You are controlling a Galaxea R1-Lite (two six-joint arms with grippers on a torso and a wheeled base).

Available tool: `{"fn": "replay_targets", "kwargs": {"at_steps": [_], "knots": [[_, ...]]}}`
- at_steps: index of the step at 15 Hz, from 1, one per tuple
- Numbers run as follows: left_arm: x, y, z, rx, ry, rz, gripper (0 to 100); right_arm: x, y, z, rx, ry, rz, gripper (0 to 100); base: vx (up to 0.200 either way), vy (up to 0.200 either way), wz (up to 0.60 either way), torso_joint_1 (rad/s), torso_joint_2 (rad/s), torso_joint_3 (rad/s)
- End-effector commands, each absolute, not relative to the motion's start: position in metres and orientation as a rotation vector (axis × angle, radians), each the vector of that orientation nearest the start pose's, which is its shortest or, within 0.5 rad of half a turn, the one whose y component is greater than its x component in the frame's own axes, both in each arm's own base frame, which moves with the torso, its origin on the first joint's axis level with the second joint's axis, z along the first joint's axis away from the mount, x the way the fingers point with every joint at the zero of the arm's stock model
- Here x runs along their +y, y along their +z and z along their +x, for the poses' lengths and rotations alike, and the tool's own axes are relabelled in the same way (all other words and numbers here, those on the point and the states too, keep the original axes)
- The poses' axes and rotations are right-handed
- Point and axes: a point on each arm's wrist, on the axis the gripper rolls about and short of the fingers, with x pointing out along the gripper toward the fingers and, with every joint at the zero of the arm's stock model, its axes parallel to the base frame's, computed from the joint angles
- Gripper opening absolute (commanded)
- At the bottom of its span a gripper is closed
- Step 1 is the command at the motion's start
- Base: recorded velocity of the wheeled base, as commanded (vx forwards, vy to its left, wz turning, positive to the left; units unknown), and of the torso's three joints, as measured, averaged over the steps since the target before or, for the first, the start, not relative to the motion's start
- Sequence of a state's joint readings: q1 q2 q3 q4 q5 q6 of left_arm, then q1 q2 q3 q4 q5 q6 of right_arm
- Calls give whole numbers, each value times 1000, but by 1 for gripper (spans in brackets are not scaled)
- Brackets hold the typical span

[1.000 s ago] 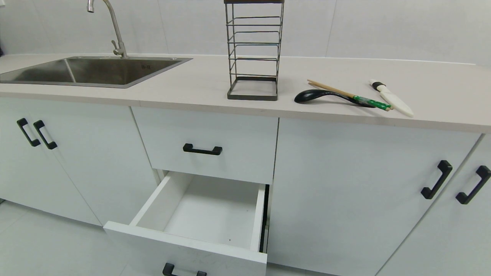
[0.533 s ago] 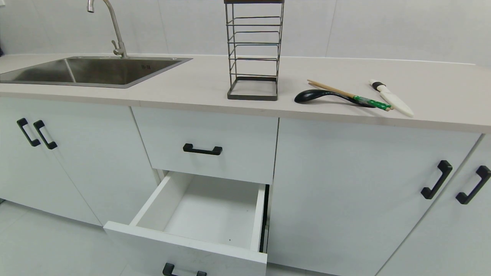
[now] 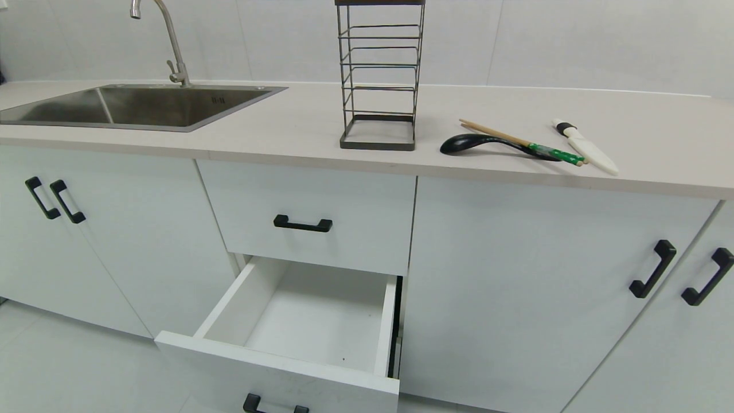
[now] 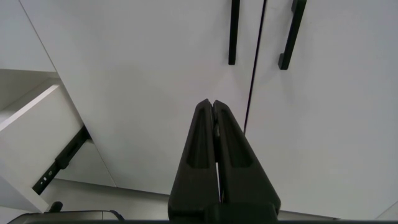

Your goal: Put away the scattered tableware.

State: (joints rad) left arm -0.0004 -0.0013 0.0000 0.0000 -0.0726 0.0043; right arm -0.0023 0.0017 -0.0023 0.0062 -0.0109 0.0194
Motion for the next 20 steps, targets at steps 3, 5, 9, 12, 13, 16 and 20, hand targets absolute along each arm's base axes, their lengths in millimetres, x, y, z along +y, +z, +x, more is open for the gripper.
{"fn": "replay_targets", "kwargs": {"at_steps": [3,5,9,12,13,16,20], "knots": [[-2,75,-23,0,-71,3,100,0,75,-23,8,-12,18,0,0,-200,0,-1,1,4],[-2,75,-23,0,-71,3,100,0,75,-23,8,-12,18,0,0,-200,0,5,0,2],[-2,75,-23,1,-71,5,100,0,76,-23,6,-12,18,0,0,0,0,0,0,0],[-2,75,-23,0,-69,5,100,0,75,-23,8,-12,18,0,0,0,200,1,1,2],[-2,75,-23,0,-69,3,100,0,75,-23,8,-12,18,0,0,0,0,0,0,0],[-2,75,-23,0,-67,5,100,0,75,-23,8,-14,18,0,0,0,0,0,0,0],[-1,75,-23,1,-63,8,100,0,75,-23,8,-12,18,0,0,100,0,1,1,1]]}}
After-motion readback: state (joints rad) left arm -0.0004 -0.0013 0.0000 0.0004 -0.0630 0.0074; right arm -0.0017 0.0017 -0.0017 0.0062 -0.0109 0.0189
